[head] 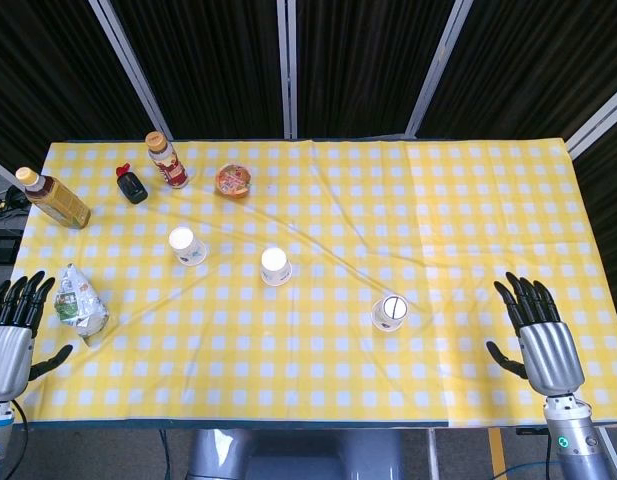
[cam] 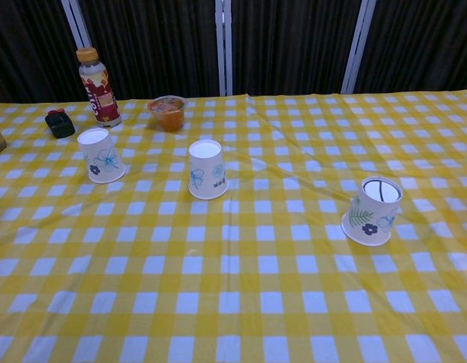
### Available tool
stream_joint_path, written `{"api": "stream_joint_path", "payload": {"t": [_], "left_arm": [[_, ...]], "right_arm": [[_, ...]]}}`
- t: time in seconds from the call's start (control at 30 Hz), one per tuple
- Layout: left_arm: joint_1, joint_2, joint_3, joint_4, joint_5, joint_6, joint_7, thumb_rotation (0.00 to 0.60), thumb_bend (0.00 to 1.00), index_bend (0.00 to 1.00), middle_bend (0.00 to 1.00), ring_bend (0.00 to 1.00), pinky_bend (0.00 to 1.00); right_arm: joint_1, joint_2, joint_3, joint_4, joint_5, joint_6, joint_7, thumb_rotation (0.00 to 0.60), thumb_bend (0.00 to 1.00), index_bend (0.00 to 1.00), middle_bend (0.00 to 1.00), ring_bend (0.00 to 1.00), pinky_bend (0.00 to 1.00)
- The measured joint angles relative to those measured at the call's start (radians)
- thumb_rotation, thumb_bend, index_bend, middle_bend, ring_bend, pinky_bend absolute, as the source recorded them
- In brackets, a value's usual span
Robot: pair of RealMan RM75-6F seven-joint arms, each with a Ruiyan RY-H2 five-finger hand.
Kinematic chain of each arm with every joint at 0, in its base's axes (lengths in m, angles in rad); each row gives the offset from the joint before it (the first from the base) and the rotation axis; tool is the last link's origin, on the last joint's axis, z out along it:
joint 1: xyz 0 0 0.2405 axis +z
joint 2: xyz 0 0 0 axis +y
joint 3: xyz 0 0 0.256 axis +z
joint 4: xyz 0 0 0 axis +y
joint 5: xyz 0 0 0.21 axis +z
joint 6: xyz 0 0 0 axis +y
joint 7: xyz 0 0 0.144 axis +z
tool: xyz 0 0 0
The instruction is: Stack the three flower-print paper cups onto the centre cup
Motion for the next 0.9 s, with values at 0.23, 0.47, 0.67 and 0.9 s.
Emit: {"api": "stream_joint_path", "payload": {"t": [0.23, 0.47, 0.67, 0.9], "left_arm": [[0.000, 0.001, 0.000, -0.001, 0.000, -0.001, -0.001, 0.600, 0.00, 0.00, 0.00, 0.00, 0.00], [-0.003, 0.002, -0.002, -0.005, -0.002, -0.005, 0.005, 0.600, 0.00, 0.00, 0.00, 0.00, 0.00], [-0.030, 0.008, -0.025, -0.018, -0.031, -0.047, 0.005, 0.600, 0.00, 0.00, 0.00, 0.00, 0.00], [-0.107, 0.026, -0.089, -0.037, -0.087, -0.141, 0.022, 0.600, 0.08, 0.03, 0.00, 0.00, 0.00]], "right_arm": [[-0.002, 0.003, -0.001, -0.003, -0.004, 0.006, 0.002, 0.600, 0.14, 0.00, 0.00, 0.00, 0.00], [-0.001, 0.007, 0.000, -0.003, -0.010, 0.009, 0.016, 0.600, 0.14, 0.00, 0.00, 0.00, 0.00], [0.004, 0.008, 0.007, -0.002, -0.009, 0.012, 0.025, 0.600, 0.14, 0.00, 0.00, 0.00, 0.00], [0.004, 0.013, 0.018, 0.001, -0.012, 0.030, 0.044, 0.600, 0.14, 0.00, 0.00, 0.00, 0.00]]}}
